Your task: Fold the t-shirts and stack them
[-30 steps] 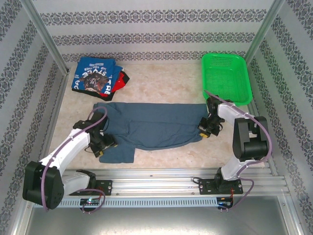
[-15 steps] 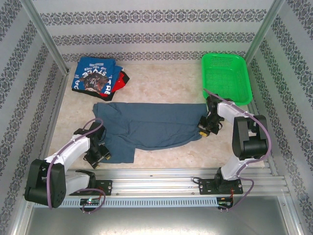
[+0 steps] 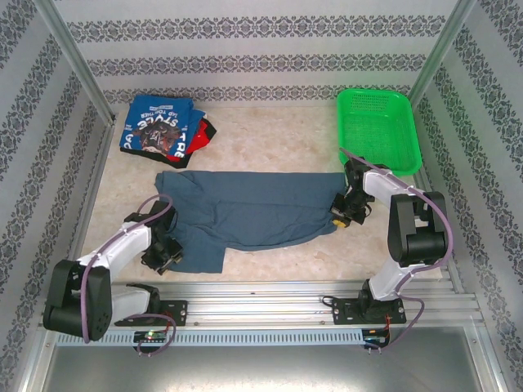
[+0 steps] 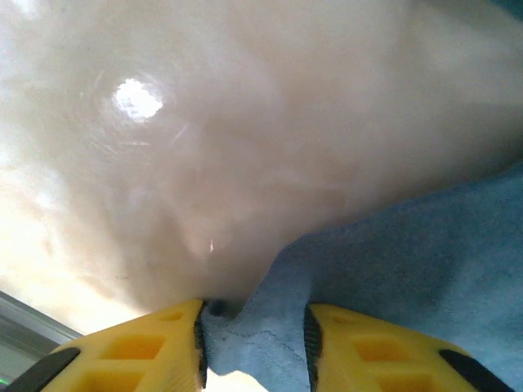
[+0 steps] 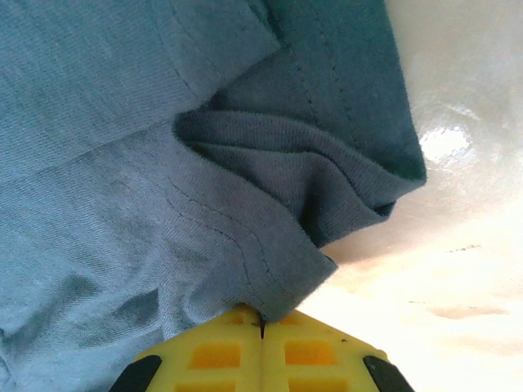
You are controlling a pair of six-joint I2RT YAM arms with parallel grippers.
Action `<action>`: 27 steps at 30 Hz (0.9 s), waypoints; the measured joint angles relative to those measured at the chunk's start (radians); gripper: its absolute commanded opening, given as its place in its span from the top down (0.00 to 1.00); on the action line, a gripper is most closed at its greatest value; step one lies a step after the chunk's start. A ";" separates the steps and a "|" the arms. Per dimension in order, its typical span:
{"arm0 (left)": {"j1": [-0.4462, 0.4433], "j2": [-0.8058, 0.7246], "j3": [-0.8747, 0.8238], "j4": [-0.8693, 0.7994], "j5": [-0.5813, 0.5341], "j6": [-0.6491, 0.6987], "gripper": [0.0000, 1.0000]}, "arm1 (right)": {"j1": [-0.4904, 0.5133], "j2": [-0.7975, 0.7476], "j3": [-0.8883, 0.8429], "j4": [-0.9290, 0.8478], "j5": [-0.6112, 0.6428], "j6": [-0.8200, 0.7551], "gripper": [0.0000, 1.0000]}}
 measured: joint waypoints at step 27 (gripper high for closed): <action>0.023 -0.307 0.285 -0.204 0.006 0.025 1.00 | -0.001 -0.189 -0.049 -0.106 0.009 -0.005 0.92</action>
